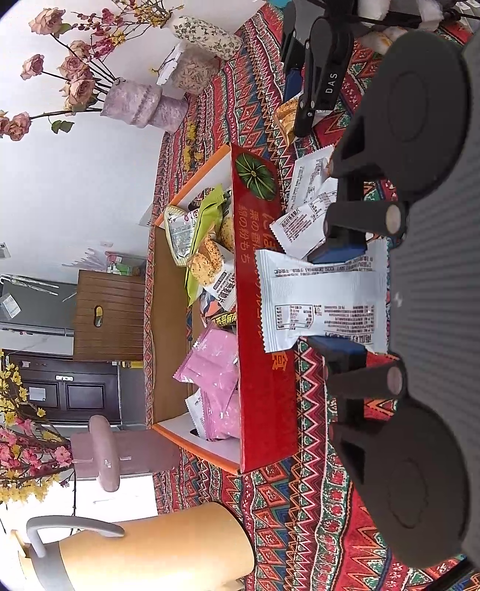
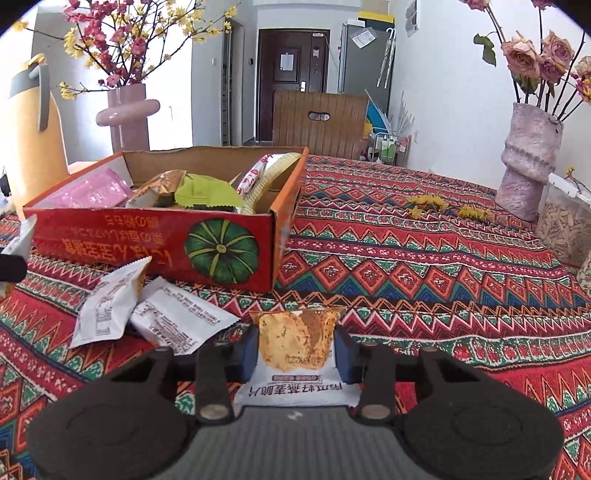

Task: Organize snacks
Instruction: 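Carry the white packet and cookie packet over the box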

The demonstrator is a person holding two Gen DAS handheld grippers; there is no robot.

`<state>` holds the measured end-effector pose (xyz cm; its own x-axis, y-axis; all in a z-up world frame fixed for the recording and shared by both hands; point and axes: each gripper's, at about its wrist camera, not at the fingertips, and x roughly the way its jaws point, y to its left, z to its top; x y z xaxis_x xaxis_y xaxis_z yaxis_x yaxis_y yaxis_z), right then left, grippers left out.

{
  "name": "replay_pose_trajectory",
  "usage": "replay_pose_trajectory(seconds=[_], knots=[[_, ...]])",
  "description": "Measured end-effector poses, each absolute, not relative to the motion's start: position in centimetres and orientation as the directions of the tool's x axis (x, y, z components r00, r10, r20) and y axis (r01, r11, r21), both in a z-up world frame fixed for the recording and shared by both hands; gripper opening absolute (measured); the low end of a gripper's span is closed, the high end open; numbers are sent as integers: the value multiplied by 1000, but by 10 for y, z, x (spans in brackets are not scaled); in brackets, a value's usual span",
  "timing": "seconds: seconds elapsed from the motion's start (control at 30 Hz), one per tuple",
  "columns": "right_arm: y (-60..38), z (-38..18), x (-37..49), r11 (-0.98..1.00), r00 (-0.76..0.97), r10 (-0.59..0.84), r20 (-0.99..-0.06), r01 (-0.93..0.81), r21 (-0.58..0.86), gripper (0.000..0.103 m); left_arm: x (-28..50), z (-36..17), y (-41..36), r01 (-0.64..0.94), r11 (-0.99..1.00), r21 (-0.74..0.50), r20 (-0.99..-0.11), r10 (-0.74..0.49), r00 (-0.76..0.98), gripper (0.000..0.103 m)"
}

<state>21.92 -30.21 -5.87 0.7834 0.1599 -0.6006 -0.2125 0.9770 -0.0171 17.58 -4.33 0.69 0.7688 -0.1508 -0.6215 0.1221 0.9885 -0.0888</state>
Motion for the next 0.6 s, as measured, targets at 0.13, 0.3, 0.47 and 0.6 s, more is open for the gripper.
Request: replay_pose_trajectory(seconds=[0.13, 0.3, 0.47, 0.6], knots=[[-300, -47, 208, 976, 805, 169, -569, -218, -20, 41, 177, 9, -42, 121, 989, -90, -615, -151, 774, 41], [-293, -28, 200, 971, 837, 199, -510, -239, -14, 41, 180, 15, -40, 117, 989, -87, -597, -146, 789, 41], [-281, -10, 204, 965, 856, 232, -462, -263, -2, 41, 186, 25, -38, 113, 990, -82, -575, -140, 806, 41], [-269, 0, 212, 960, 865, 256, -431, -279, 9, 41, 193, 33, -35, 102, 992, -77, -556, -128, 821, 41]])
